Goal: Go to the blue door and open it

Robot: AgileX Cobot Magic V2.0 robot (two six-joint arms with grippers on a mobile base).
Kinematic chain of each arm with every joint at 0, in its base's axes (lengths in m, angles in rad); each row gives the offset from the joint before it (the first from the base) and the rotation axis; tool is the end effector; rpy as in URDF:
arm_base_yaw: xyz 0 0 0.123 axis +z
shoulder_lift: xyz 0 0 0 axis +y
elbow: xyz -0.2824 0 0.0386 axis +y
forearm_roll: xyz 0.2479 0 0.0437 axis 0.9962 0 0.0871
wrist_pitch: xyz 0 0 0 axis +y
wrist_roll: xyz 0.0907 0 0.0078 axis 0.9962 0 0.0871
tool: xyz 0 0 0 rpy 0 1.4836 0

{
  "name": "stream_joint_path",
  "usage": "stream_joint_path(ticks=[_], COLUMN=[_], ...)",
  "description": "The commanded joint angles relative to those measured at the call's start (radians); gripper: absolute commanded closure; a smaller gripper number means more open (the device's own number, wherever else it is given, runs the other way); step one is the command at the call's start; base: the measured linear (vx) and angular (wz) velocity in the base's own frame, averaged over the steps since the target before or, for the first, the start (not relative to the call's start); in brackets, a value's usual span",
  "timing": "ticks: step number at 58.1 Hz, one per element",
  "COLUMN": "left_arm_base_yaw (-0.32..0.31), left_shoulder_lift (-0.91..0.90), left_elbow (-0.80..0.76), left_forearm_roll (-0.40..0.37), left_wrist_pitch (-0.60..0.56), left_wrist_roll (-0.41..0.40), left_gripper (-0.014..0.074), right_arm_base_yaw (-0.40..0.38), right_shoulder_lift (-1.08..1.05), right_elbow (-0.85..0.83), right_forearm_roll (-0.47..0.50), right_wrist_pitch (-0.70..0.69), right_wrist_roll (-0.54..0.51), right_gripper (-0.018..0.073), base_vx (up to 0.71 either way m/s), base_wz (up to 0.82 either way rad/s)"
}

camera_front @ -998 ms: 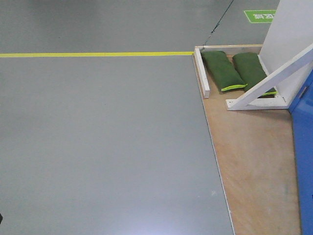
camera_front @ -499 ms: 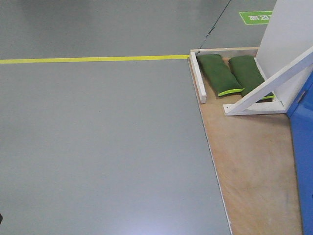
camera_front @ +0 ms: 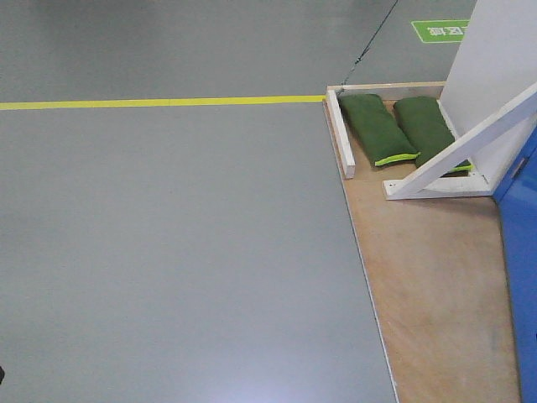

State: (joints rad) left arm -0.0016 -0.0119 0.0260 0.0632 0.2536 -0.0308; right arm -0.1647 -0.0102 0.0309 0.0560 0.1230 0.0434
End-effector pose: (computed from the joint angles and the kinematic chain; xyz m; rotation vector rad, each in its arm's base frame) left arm 0.0552 0.0014 0.1820 0.0164 1.7508 0.0349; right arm 0.0562 -0.0087 0.1920 0.2087 1.6139 -0.0450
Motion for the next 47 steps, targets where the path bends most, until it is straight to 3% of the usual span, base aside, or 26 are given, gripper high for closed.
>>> stream_joint_path(ticks=[1,23,47], left_arm_base_yaw=[-0.006,-0.006,-0.006], left_shoulder_lift=[-0.011,-0.011,-0.011], left_elbow=[-0.026,-0.026,-0.026], left_forearm_roll=[-0.006,-0.006,-0.006], left_wrist_pitch=[-0.077,-0.077,-0.077], left_wrist_roll=[-0.001,-0.001,-0.001], left_gripper=[0.0524,0.0524,0.0524], right_arm_base_yaw=[-0.003,-0.003,-0.003], right_shoulder_lift=[-0.014,-0.014,0.237], right_elbow=[0.002,-0.021,-0.432], right_forearm_roll=[-0.01,-0.007,-0.01], right_wrist_pitch=[-0.084,-0.144,-0.123], right_wrist_roll=[-0.003,-0.003,-0.003], right_gripper=[0.0547,0.0547,0.0547], base_vx=[0.0,0.0,0.0], base_wz=[0.0,0.0,0.0])
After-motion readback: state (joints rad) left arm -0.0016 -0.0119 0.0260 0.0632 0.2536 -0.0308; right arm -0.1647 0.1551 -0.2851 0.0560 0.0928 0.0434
